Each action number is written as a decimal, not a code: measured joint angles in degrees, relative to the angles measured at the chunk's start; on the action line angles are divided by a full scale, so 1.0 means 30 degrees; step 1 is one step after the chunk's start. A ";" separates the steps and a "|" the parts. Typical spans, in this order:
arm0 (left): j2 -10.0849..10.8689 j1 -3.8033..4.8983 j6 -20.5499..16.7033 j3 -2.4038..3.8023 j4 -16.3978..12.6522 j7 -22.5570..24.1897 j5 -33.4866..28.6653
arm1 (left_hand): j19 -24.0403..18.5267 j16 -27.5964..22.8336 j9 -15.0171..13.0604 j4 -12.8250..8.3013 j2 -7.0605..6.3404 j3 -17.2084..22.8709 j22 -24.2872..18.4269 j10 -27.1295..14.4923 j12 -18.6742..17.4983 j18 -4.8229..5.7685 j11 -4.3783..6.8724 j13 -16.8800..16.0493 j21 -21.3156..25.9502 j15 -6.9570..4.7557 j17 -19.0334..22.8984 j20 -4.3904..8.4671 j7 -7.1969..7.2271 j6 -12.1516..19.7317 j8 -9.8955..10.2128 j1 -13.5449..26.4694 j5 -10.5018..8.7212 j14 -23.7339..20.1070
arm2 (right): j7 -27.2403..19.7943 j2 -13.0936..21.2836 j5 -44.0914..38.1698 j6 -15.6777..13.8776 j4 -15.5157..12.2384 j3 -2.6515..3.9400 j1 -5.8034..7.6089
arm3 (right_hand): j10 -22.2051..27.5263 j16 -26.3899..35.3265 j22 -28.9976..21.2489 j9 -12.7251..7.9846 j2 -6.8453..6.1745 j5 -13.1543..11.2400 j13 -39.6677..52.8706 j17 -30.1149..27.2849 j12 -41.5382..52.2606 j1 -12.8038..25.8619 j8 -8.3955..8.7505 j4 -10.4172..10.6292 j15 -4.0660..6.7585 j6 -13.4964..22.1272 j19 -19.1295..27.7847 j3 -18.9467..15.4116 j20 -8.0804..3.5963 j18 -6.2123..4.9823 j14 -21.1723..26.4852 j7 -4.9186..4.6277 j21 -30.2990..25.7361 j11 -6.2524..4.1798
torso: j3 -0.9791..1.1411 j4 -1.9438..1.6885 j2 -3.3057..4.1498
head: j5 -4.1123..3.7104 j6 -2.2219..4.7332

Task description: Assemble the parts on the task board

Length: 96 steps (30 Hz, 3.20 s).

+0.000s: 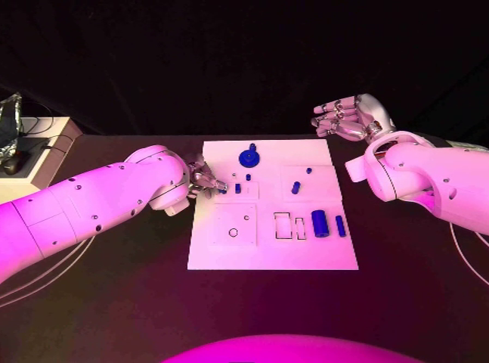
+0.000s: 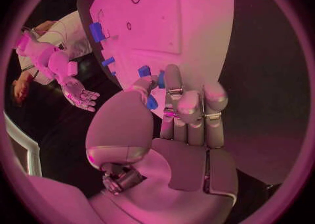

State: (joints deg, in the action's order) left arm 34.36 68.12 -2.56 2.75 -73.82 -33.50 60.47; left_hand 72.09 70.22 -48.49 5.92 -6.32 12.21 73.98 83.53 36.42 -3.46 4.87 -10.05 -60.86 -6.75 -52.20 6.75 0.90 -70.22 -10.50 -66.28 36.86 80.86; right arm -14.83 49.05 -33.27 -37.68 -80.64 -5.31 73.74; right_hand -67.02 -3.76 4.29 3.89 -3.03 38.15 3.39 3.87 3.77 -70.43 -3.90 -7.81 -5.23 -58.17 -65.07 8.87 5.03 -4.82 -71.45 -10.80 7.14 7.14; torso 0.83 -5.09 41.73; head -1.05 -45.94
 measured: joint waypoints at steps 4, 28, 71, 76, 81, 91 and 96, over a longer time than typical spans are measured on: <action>-0.0034 0.0013 0.0099 0.0017 0.0077 0.0046 -0.0053 | 0.0000 0.0000 -0.0003 -0.0606 -0.0099 0.0606 0.0019 -0.0020 0.0000 -0.0001 -0.0029 -0.0001 0.0000 0.0001 -0.0011 0.0000 -0.0002 0.0001 -0.0079 0.0103 -0.0015 0.0000 | 0.0000 -0.0001 0.0000 0.0002 0.0004 0.0000 -0.0001 | 0.0000 0.0000 0.0000 0.0000 0.0000 0.0000 0.0000 0.0000 0.0000 0.0000 0.0000 0.0000 0.0000 -0.0001 0.0000 0.0000 0.0000 0.0000 -0.0001 0.0000 0.0000 0.0000 | 0.0000 0.0009 0.0004 | 0.0004 0.0002; -0.0876 0.0269 0.1063 0.0014 0.0966 -0.0064 0.0208 | -0.0068 0.0000 0.0044 -0.0610 -0.0092 0.0602 0.0034 0.0143 0.0000 0.0003 -0.0061 -0.0002 0.0000 0.0006 -0.0031 -0.0065 -0.0043 -0.0032 -0.0158 0.0093 -0.0075 0.0001 | 0.0000 -0.0073 0.0002 0.0015 0.0053 0.0000 -0.0009 | -0.0001 0.0000 0.0001 0.0000 0.0000 0.0000 0.0001 0.0000 0.0000 0.0000 0.0000 -0.0001 0.0000 -0.0003 0.0000 0.0001 0.0000 0.0001 -0.0001 0.0003 0.0000 0.0001 | 0.0016 0.0009 0.0009 | -0.0086 -0.0115; -0.0560 0.0286 0.1482 0.0009 0.0703 -0.0211 0.0199 | -0.0141 -0.0127 0.0394 0.0714 0.1981 -0.8362 -0.0174 0.0037 0.0282 -0.0002 0.0048 -0.0388 0.0443 0.0003 0.0285 -0.0137 0.0372 -0.0302 -0.0150 -0.1285 -0.2741 -0.0001 | 0.0008 0.0003 0.0003 0.0032 0.0024 -0.0001 -0.0020 | 0.0135 0.0000 0.0002 0.0001 -0.0078 0.0000 0.0001 0.0000 0.0000 -0.0079 0.0000 0.0076 -0.0070 0.0192 0.0068 -0.0186 0.0068 0.0002 0.0068 -0.0059 -0.0080 0.0137 | -0.0020 -0.0005 -0.0009 | -0.0152 -0.0135; -0.0340 0.0277 0.1475 0.0025 0.0465 -0.0242 0.0198 | -0.0070 -0.0127 0.0302 0.1094 0.1673 -0.8357 -0.0173 0.0037 0.0282 -0.0001 0.0047 -0.0401 0.0443 0.0003 0.0279 -0.0064 0.0334 -0.0341 -0.0156 -0.0977 -0.4779 -0.0001 | 0.0008 0.0008 0.0004 0.0031 0.0035 -0.0001 -0.0032 | 0.0135 0.0000 0.0002 0.0001 -0.0078 0.0000 0.0000 0.0000 0.0000 -0.0078 0.0000 0.0076 -0.0070 0.0191 0.0067 -0.0186 0.0068 0.0001 0.0068 -0.0059 -0.0080 0.0137 | -0.0022 -0.0005 -0.0015 | -0.0152 -0.0137; -0.0057 0.0266 0.1449 0.0110 0.0133 -0.0269 0.0172 | -0.0069 -0.0127 0.0190 0.2269 0.0893 -0.7388 -0.0156 0.0037 0.0356 -0.0002 0.0047 -0.0403 0.0443 0.0003 0.0237 -0.0065 0.0300 -0.0376 -0.0270 -0.0263 -0.7181 -0.0001 | 0.0008 0.0008 0.0004 0.0031 0.0043 -0.0002 -0.0049 | 0.0135 0.0000 0.0003 0.0000 -0.0078 0.0000 0.0001 0.0000 0.0000 -0.0078 0.0000 0.0076 -0.0070 0.0191 0.0067 -0.0185 0.0068 0.0002 0.0068 -0.0058 -0.0079 0.0136 | -0.0020 -0.0011 -0.0033 | -0.0152 -0.0130; 0.0401 0.0254 0.1130 0.0484 -0.0516 -0.0245 -0.0165 | -0.0141 -0.0208 0.0167 0.3612 -0.0623 -0.6293 -0.0176 0.0109 0.0355 -0.0003 -0.0023 -0.0422 0.0603 -0.0039 0.0400 0.0006 0.0157 -0.0232 -0.0270 0.1382 -1.1239 -0.0042 | 0.0008 0.0012 0.0005 0.0032 0.0068 -0.0002 -0.0079 | 0.0134 0.0000 0.0003 0.0001 -0.0078 0.0000 0.0001 0.0000 0.0000 -0.0078 0.0000 0.0075 -0.0070 0.0190 0.0067 -0.0185 0.0067 0.0002 0.0067 -0.0057 -0.0079 0.0136 | -0.0018 -0.0018 -0.0031 | -0.0126 -0.0066; 0.0785 0.0215 0.0782 0.0788 -0.0748 -0.0011 -0.0780 | -0.1245 -0.1702 0.0464 0.3585 -0.0624 -0.6222 -0.1065 -0.0757 0.0017 -0.0002 -0.0433 -0.0400 0.2299 0.0186 0.2252 0.0096 -0.0405 0.0791 0.0243 0.1377 -1.1239 -0.0795 | 0.0008 0.0027 0.0005 0.0032 0.0077 -0.0002 -0.0103 | 0.0134 0.0000 0.0003 0.0001 -0.0078 0.0000 0.0001 0.0000 0.0000 -0.0078 0.0000 0.0075 -0.0070 0.0188 0.0067 -0.0185 0.0067 0.0002 0.0067 -0.0055 -0.0079 0.0136 | -0.0016 -0.0004 -0.0020 | -0.0101 -0.0018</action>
State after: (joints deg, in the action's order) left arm 36.71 68.77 -0.21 5.11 -76.07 -33.54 58.13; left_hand 68.35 65.12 -47.09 16.68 -8.19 -6.46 70.78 81.26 36.47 -3.47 3.57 -11.25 -53.96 -6.19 -45.44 7.04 -0.31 -67.85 -9.77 -62.15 3.14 78.48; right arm -14.81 49.13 -33.26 -37.59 -80.41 -5.31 73.43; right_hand -66.61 -3.76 4.30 3.89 -3.26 38.15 3.40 3.87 3.77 -70.67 -3.90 -7.58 -5.44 -57.61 -64.87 8.32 5.23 -4.82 -71.25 -10.97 6.90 7.55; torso 0.79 -5.10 41.67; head -1.35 -46.00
